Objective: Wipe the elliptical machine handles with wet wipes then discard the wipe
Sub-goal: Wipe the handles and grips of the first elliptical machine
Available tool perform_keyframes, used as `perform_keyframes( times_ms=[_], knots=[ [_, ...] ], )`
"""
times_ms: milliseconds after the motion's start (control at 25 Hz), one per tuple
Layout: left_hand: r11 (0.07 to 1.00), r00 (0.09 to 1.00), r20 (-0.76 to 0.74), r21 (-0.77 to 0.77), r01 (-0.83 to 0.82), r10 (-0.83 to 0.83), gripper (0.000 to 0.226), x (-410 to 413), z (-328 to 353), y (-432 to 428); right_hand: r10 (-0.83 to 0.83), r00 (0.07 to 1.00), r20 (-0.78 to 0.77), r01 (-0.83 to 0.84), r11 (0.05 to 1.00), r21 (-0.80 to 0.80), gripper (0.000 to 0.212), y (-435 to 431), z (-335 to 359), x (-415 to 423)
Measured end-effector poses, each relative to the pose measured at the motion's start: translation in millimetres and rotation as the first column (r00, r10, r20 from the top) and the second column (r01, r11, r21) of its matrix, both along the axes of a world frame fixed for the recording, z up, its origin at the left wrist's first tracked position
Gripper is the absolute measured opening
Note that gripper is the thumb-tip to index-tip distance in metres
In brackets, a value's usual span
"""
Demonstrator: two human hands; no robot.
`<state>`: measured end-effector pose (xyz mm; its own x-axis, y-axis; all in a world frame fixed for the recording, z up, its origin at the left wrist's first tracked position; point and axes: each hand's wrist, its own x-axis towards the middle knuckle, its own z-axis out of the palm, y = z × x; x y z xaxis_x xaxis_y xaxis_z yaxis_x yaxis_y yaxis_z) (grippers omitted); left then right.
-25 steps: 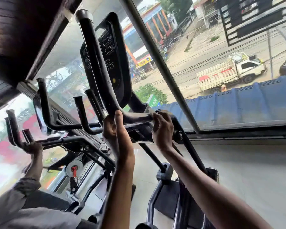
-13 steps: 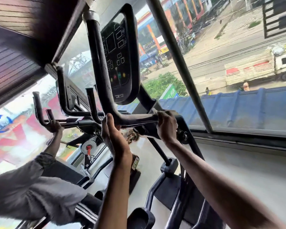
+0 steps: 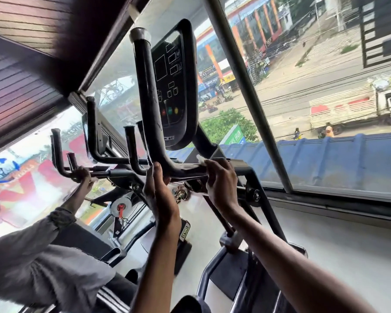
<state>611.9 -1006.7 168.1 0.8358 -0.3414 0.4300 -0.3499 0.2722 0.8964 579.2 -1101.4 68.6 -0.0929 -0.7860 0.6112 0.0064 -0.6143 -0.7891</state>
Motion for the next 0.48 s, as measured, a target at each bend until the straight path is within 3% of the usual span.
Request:
perform_keyframes(
  times_ms=[120,200,360,480],
  knots=[
    [0.999,0.995,0.104,0.032,-0.006,0.002,0.025,-3,2,-1,0.015,1.0,-0.006,-0.016,0.994,-0.11,0.022,-3,1,3],
    [0.998,0.992,0.127,0.058,-0.012,0.004,0.018,0,-2,-2,-0.001,0.997,-0.08,-0.009,0.992,-0.125,0.025,-14,-14,6],
    [0.999,0.992,0.122,0.033,-0.025,0.021,0.022,0,-6,-7,0.018,0.961,-0.274,0.02,0.99,0.137,0.041,-71,-50,0],
    [0.999,0.99,0.134,0.015,-0.042,0.04,0.023,-3,-9,-9,0.069,0.937,-0.343,-0.012,0.986,0.166,0.042,-85,-54,-2]
  ],
)
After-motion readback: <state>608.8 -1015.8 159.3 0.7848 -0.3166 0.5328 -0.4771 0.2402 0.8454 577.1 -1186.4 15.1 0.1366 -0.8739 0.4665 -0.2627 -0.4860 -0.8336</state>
